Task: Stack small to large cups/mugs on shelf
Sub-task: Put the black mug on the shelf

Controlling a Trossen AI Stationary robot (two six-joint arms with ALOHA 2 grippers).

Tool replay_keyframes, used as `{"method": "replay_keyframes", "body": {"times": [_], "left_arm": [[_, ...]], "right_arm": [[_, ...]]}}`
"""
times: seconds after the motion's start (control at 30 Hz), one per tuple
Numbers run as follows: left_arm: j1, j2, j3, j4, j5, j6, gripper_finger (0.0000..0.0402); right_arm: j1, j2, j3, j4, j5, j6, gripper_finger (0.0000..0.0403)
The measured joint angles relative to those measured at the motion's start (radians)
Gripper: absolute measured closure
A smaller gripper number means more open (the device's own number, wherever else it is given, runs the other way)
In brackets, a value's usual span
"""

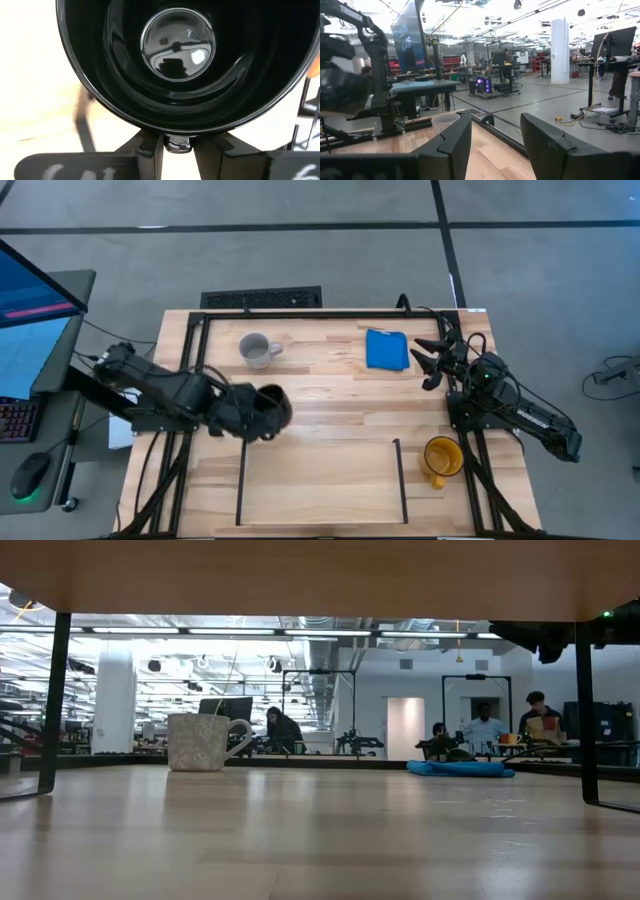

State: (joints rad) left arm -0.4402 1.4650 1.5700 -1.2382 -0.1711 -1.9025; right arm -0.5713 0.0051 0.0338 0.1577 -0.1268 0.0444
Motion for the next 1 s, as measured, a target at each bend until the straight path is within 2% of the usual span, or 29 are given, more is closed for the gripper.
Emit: {"method": "replay_keyframes", "body": {"times": [0.27, 0.37, 0.47, 0.57, 0.73, 0.8, 1.0], "left_arm": [[-0.089, 0.062, 0.000, 0.181, 0.006, -0.021, 0.0337], [-0.122, 0.063, 0.002, 0.198, -0.001, -0.051, 0.0337], [-0.158, 0.071, 0.036, 0.126, -0.008, -0.071, 0.0337], [-0.196, 0.088, 0.098, 0.056, -0.066, -0.079, 0.0337], [-0.236, 0.139, 0.245, 0.011, -0.156, -0.005, 0.0337], [-0.241, 0.173, 0.297, -0.042, -0.144, 0.005, 0.0337], [-0.257, 0.295, 0.453, -0.236, -0.024, -0.022, 0.0337]], "right_arm": [[0.000, 0.000, 0.000, 0.000, -0.001, 0.003, 0.0210], [0.000, 0.000, 0.000, 0.000, -0.002, 0.015, 0.0209], [0.000, 0.000, 0.000, -0.009, -0.002, 0.015, 0.0210], [0.000, 0.000, 0.000, -0.050, -0.002, 0.011, 0.0211], [0.000, 0.001, 0.000, -0.144, -0.001, 0.019, 0.0211], [0.000, 0.001, 0.000, -0.178, -0.001, 0.048, 0.0211], [0.000, 0.001, 0.000, -0.191, -0.002, 0.097, 0.0210]]}}
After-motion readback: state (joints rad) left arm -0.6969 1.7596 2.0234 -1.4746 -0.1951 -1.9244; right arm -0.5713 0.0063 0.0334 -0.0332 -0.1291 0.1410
